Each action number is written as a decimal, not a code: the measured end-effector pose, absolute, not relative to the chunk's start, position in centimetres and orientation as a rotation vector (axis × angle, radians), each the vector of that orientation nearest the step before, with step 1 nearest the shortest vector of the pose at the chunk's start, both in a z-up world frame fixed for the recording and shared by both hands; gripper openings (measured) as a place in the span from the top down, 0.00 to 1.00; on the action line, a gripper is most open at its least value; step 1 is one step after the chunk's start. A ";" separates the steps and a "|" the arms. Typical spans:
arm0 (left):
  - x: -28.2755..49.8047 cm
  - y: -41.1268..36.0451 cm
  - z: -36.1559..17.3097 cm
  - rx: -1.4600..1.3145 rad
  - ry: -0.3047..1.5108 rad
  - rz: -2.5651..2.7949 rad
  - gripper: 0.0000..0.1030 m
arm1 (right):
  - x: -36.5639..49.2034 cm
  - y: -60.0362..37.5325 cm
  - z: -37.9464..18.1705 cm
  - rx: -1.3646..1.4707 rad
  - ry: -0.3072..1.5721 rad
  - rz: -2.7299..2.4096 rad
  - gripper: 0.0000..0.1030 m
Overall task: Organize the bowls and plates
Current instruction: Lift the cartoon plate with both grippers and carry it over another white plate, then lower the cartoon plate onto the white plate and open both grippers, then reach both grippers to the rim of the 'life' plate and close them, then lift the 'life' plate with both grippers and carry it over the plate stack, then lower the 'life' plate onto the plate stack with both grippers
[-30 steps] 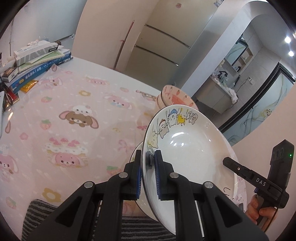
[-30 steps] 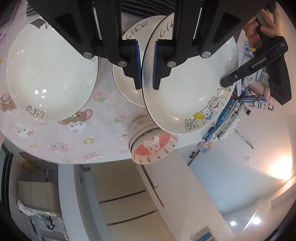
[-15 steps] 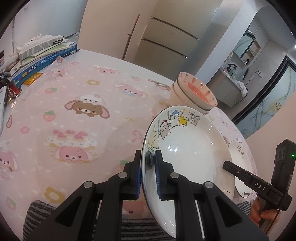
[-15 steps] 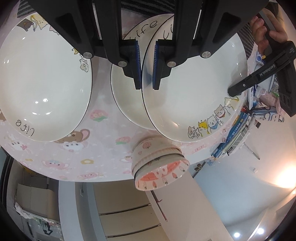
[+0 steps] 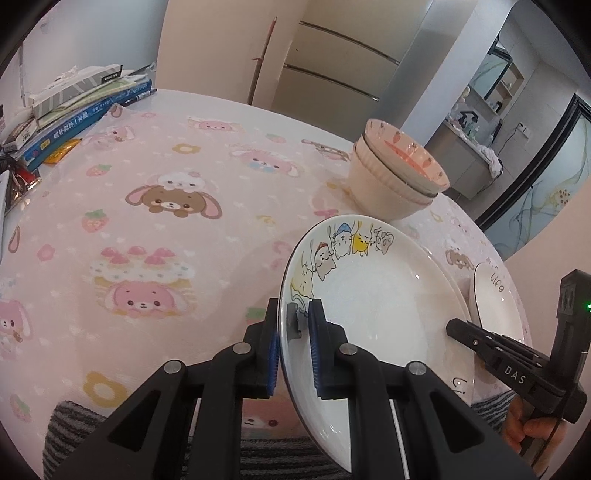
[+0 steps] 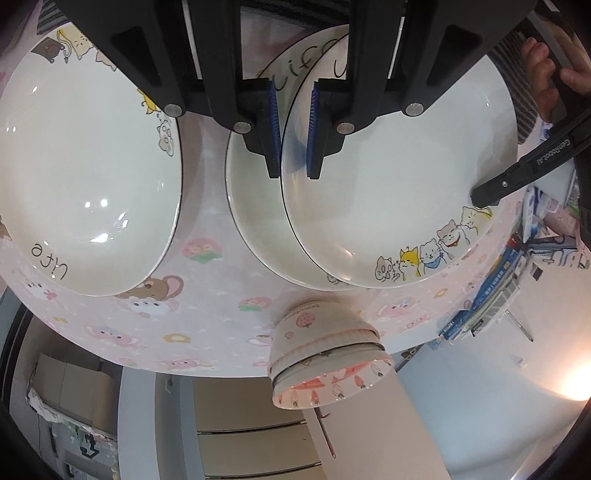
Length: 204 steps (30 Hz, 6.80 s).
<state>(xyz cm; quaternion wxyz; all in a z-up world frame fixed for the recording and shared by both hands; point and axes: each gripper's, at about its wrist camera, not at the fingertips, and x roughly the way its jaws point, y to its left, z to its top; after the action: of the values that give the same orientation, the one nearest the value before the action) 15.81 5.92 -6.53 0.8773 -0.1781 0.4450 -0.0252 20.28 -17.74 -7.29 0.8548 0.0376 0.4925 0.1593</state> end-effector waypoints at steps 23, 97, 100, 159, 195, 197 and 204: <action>16.1 3.6 -7.0 -0.225 0.910 -0.037 0.76 | 19.0 -16.9 -6.4 -0.149 0.928 0.241 0.82; 25.4 -21.1 -7.9 0.182 1.028 -0.446 0.72 | 17.6 -43.1 -8.7 0.523 0.939 0.056 0.64; 26.1 -20.8 -7.9 0.141 1.063 -0.448 0.73 | 17.5 -43.5 -8.9 0.538 0.928 0.053 0.70; 18.1 1.6 1.8 -0.068 0.900 -0.147 0.83 | 18.4 -23.2 -0.8 0.446 0.958 0.319 0.76; 18.2 6.1 -2.7 -0.117 0.954 -0.120 0.83 | 19.8 -17.9 -7.1 0.348 1.064 0.315 0.73; 18.2 6.1 -2.9 -0.119 0.955 -0.131 0.83 | 19.7 -17.8 -7.0 0.310 1.055 0.300 0.73; 18.0 5.7 -2.9 -0.095 0.948 -0.148 0.83 | 19.5 -17.6 -6.6 0.185 1.027 0.263 0.73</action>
<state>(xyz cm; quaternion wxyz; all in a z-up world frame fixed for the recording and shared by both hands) 18.02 5.67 -2.90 0.8860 -0.0456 0.4560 -0.0713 19.54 -17.58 -6.58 0.8587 0.0880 0.4890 0.1252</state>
